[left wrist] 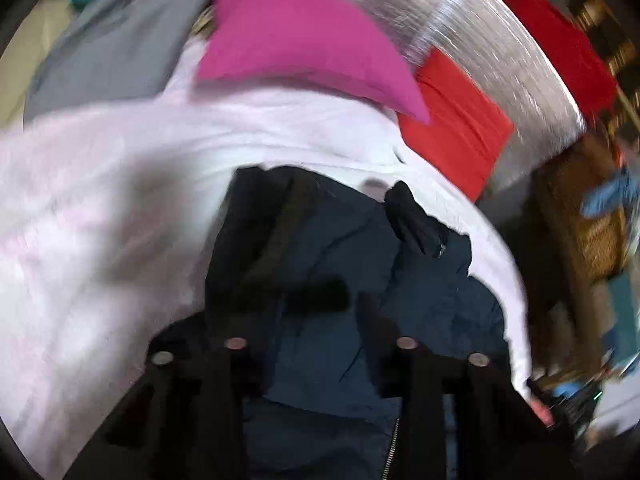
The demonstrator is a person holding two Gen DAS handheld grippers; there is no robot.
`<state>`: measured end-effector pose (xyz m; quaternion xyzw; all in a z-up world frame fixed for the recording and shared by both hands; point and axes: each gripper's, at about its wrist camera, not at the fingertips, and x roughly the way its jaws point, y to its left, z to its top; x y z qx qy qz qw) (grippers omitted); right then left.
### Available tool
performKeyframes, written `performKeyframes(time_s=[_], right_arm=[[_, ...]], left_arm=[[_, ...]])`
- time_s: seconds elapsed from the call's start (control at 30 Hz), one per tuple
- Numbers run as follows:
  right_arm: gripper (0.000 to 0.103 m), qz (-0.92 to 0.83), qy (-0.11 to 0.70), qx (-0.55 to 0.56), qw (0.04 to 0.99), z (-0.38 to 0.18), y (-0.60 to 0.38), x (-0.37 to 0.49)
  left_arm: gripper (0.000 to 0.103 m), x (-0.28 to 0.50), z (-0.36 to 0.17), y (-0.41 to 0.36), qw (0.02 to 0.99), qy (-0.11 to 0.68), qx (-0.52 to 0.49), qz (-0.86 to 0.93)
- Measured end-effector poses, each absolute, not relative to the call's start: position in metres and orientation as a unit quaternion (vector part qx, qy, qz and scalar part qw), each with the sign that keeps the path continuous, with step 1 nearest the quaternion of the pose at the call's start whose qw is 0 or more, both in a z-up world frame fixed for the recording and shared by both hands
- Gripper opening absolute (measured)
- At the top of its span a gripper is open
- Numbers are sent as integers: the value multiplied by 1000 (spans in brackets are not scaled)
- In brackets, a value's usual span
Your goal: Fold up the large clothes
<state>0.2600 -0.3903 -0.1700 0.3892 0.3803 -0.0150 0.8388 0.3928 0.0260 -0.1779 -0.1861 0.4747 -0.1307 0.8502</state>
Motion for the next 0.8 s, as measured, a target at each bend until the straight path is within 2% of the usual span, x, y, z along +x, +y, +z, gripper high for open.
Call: performKeyframes(time_s=[0.03,0.07,0.3,0.37,0.4,0.43,0.47,0.5,0.67,0.8], right_arm=[[62,-16,380,391,838,-170,-392,260],[62,-17,379,395,837,-171,-394,259],[62,-21,373,402,836,-169,-403,251],[62,-23,371,409,834,-170,-409,248],[62,-24,369,413,832,-170,-413,246],[62,-24,369,416,831,-170,-415,245],[62,-25,367,418,830,-170,-418,245],[62,-26,366,420,830,-170,-419,245],[63,-17,369,414,832,-169,-413,246],[63,-15,373,403,836,-168,-403,248]], left_arm=[[13,389,-170,17,854,471,-168,-142],[11,387,-161,5,856,467,-154,-160],[11,355,-101,-97,866,432,-40,-248],[13,354,-90,-105,870,426,-29,-247],[30,355,-88,-100,868,430,-34,-244],[64,360,-90,-92,867,437,-43,-235],[79,367,-96,-78,867,444,-55,-218],[89,372,-104,-58,871,447,-73,-191],[89,394,-165,38,833,508,-200,-90],[89,396,-204,75,811,512,-277,-61]])
